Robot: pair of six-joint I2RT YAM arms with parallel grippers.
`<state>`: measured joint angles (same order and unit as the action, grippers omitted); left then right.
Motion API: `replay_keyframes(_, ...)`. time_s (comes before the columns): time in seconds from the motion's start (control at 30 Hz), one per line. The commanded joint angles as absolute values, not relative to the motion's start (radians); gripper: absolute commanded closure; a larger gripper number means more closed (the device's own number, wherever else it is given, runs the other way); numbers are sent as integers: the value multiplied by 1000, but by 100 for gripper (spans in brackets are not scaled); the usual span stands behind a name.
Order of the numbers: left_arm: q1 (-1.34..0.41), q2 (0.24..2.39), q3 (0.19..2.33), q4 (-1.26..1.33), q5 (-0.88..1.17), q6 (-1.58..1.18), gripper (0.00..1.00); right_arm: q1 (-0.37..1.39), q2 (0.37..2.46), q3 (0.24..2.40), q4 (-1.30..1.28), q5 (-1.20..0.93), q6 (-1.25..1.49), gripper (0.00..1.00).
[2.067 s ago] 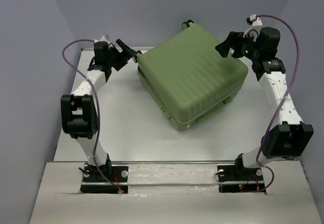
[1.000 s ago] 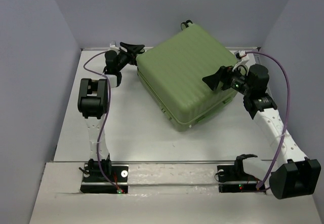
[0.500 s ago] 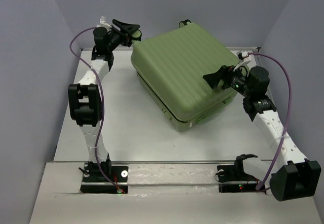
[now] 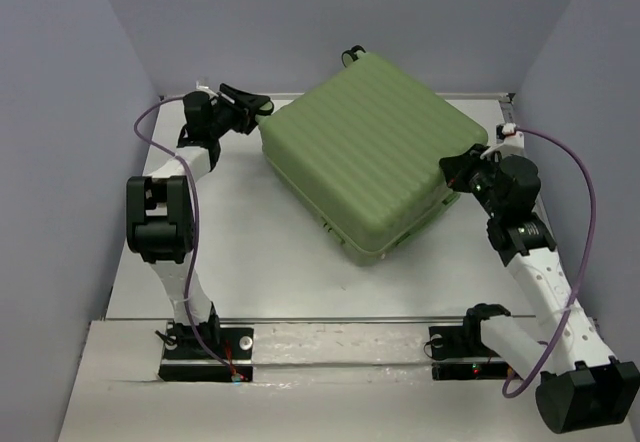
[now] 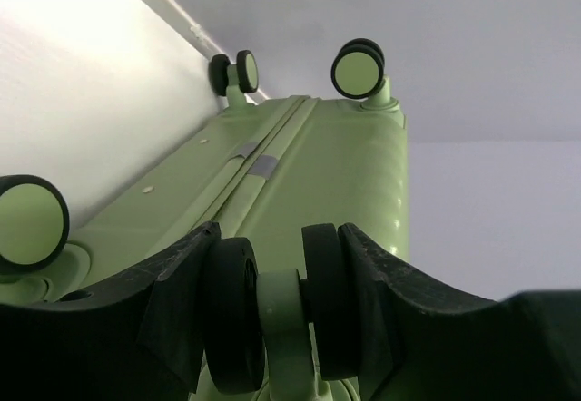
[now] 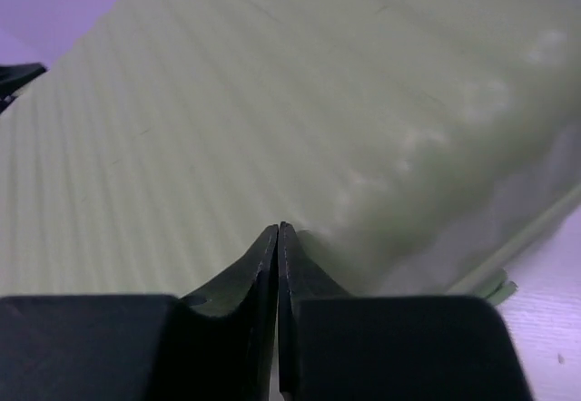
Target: Pack the luggage
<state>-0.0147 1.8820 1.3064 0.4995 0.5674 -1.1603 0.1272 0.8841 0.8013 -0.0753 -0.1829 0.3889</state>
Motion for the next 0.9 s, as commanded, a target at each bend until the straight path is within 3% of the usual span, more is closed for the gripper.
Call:
replay_keyframes(0.0,-15,1793,1272,684,606,-1123,94,137,806,756,-173,191,439,93)
replay_keyframes(0.27,49,1720,1125,684,583,-1088,94,112,781,646,-175,180,497,93)
replay_keyframes(0.5,120,1631,999,675,561,-1058,94,112,1000,640,79,-90,460,93)
replay_keyframes(0.87,176,1393,885,549,515,-977,94,112,1475,1038,316,-575,483,92)
